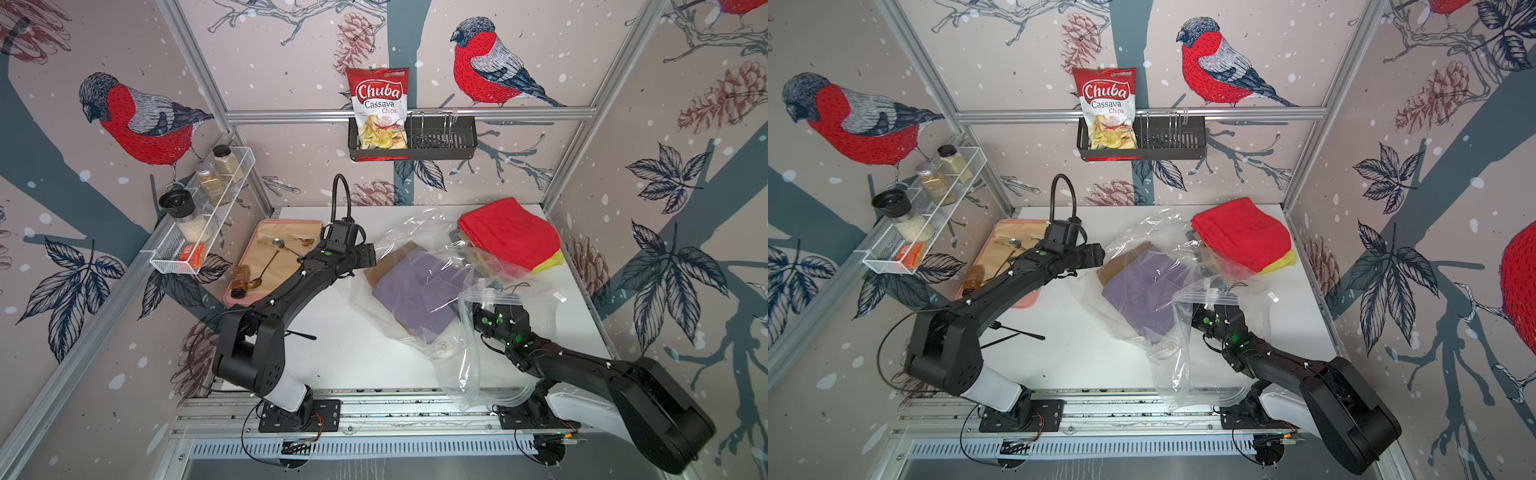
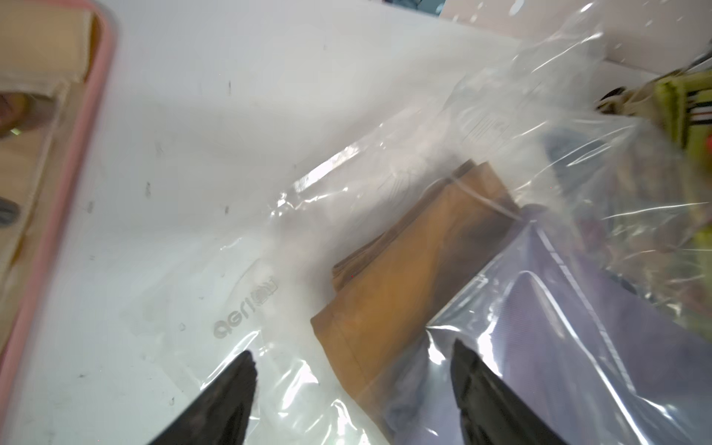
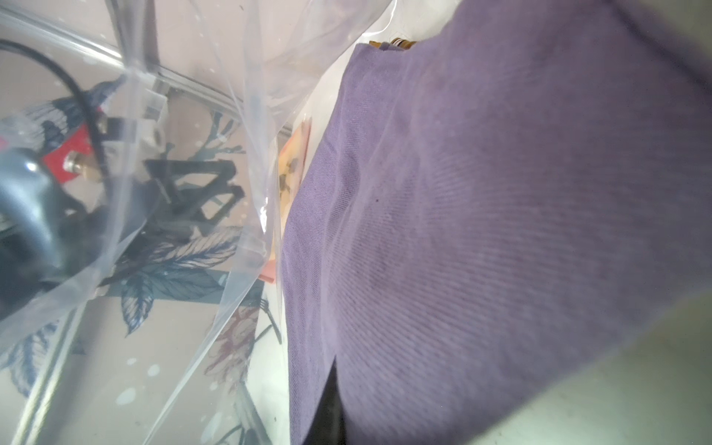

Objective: Take the trousers out of the vacuum bag
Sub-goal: Take out the trousers from the vacuum bag.

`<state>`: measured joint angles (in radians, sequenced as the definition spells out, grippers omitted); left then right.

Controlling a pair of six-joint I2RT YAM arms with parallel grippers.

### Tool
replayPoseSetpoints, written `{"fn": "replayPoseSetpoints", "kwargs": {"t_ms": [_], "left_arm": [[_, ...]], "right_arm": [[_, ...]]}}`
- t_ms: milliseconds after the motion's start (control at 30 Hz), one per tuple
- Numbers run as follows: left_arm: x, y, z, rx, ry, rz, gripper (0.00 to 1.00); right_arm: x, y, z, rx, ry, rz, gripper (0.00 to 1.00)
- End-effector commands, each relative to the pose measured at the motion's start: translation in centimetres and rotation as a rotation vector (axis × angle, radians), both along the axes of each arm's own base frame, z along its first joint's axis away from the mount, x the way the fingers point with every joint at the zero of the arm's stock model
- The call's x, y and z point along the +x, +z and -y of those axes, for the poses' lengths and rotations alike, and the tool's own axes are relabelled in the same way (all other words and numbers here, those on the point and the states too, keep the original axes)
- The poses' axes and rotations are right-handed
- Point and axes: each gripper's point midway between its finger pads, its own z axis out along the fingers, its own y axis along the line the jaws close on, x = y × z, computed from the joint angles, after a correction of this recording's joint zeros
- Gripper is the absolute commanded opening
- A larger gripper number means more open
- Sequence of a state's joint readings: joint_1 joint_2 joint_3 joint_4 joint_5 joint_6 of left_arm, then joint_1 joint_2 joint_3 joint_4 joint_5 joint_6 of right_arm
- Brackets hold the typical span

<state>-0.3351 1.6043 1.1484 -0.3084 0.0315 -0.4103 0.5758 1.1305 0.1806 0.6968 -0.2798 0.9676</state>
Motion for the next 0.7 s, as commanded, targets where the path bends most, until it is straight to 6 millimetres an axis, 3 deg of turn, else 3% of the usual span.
{"fn": "replayPoseSetpoints", "kwargs": {"t_ms": [0,133,333,500,667], "left_arm": [[0.8,-1.7,0.4,-0.066,-0.004,-0.039,0.86],[0.4,-2.8,1.0,-0.136,-0.059,-0.021,0.97],[-1.4,-3.1,3.2,-0.252,-0.204,0.029,0.98],[-2.2,-6.5,2.0,-0.202,-0.154,-0.033,0.97],[-0.9,-8.0,1.7,-0.197,-0.101,-0.058,0.86]], "right_arm": [[0.3,1.1,-0.1,0.012,0.001,0.049,0.00],[0.3,0.9,0.0,0.008,-0.001,0.046,0.00],[0.3,0.4,-0.2,0.011,0.005,0.034,0.00],[0.3,0.3,-0.2,0.016,0.006,0.028,0.00],[0.3,0.5,-0.3,0.017,0.013,0.033,0.00]]}}
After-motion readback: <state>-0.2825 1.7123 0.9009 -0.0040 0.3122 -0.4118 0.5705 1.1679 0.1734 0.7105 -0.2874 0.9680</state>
